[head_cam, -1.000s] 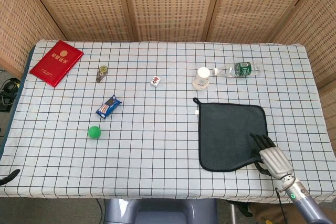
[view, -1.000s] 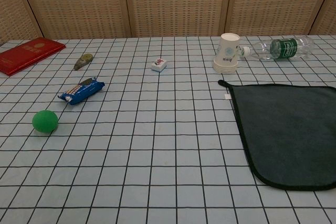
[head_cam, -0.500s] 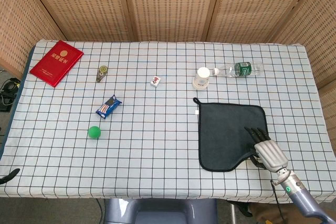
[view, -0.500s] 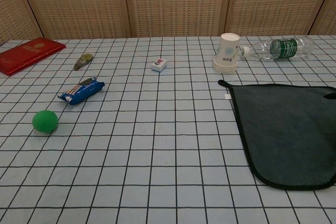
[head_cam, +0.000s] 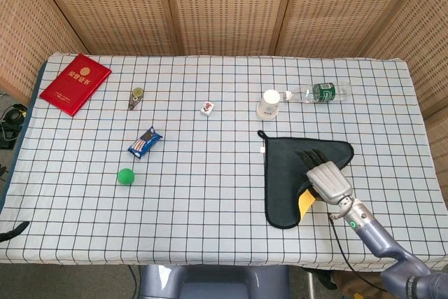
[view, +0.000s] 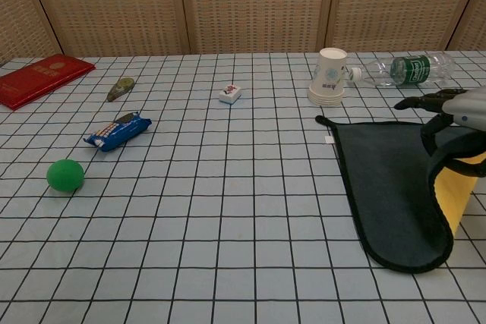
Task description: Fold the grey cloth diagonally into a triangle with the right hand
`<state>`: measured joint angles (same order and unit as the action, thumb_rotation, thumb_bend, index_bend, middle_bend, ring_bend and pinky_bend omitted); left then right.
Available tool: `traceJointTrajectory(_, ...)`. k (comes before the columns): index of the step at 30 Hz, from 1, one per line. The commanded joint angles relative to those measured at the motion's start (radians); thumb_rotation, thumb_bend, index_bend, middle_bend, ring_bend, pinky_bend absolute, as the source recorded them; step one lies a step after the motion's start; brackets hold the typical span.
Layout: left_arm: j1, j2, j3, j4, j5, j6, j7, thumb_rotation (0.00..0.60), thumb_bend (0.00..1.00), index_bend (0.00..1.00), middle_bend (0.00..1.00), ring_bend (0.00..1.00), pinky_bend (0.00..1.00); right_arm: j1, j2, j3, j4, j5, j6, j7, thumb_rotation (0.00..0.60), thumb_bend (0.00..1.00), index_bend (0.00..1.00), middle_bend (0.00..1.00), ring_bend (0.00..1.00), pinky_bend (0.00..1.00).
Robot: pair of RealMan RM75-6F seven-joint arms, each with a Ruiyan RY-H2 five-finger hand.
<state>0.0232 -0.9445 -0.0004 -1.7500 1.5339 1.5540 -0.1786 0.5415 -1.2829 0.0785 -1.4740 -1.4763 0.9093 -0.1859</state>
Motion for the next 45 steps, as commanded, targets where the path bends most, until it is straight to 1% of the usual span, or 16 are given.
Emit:
traceJointTrajectory(1, -0.007, 0.001, -0.006, 0.002, -0.015, -0.013, -0.005, 0.600, 0.00, 0.00, 0.00, 0.00, 0.00, 0.071, -0.021, 0.058, -0.020, 0.118, -0.091, -0.108, 0.600, 0.66, 0.61, 0.09, 0.00, 0.00)
traceJointTrajectory(5, -0.013, 0.003, -0.010, 0.006, -0.025, -0.025, -0.012, 0.600, 0.00, 0.00, 0.00, 0.00, 0.00, 0.108, -0.042, 0.081, -0.014, 0.211, -0.123, -0.185, 0.600, 0.66, 0.61, 0.09, 0.00, 0.00)
traceJointTrajectory(10, -0.018, 0.005, -0.014, 0.012, -0.040, -0.038, -0.022, 0.600, 0.00, 0.00, 0.00, 0.00, 0.00, 0.152, -0.074, 0.094, 0.007, 0.303, -0.147, -0.263, 0.600, 0.66, 0.61, 0.09, 0.00, 0.00)
traceJointTrajectory(21, -0.030, 0.010, -0.024, 0.019, -0.073, -0.068, -0.042, 0.600, 0.00, 0.00, 0.00, 0.00, 0.00, 0.238, -0.150, 0.088, 0.074, 0.464, -0.163, -0.391, 0.600, 0.66, 0.62, 0.09, 0.00, 0.00)
traceJointTrajectory(28, -0.036, 0.011, -0.029, 0.026, -0.090, -0.083, -0.052, 0.600, 0.00, 0.00, 0.00, 0.00, 0.00, 0.280, -0.191, 0.092, 0.112, 0.544, -0.147, -0.435, 0.600, 0.66, 0.62, 0.09, 0.00, 0.00)
traceJointTrajectory(40, -0.042, 0.014, -0.034, 0.027, -0.106, -0.100, -0.057, 0.600, 0.00, 0.00, 0.00, 0.00, 0.00, 0.336, -0.254, 0.089, 0.158, 0.652, -0.110, -0.504, 0.600, 0.66, 0.63, 0.09, 0.00, 0.00)
traceJointTrajectory(42, -0.042, 0.014, -0.035, 0.027, -0.108, -0.099, -0.057, 0.600, 0.00, 0.00, 0.00, 0.00, 0.00, 0.342, -0.261, 0.085, 0.165, 0.668, -0.105, -0.514, 0.600, 0.65, 0.60, 0.09, 0.00, 0.00)
traceJointTrajectory(43, -0.041, 0.015, -0.035, 0.026, -0.107, -0.098, -0.058, 0.600, 0.00, 0.00, 0.00, 0.00, 0.00, 0.344, -0.267, 0.082, 0.172, 0.683, -0.097, -0.522, 0.600, 0.62, 0.52, 0.07, 0.00, 0.00)
traceJointTrajectory(44, -0.041, 0.016, -0.034, 0.026, -0.106, -0.098, -0.059, 0.600, 0.00, 0.00, 0.00, 0.00, 0.00, 0.345, -0.271, 0.083, 0.174, 0.694, -0.090, -0.526, 0.600, 0.57, 0.41, 0.04, 0.00, 0.00)
traceJointTrajectory(45, -0.041, 0.016, -0.034, 0.026, -0.106, -0.098, -0.059, 0.600, 0.00, 0.00, 0.00, 0.00, 0.00, 0.345, -0.274, 0.084, 0.173, 0.701, -0.085, -0.526, 0.600, 0.50, 0.33, 0.03, 0.00, 0.00)
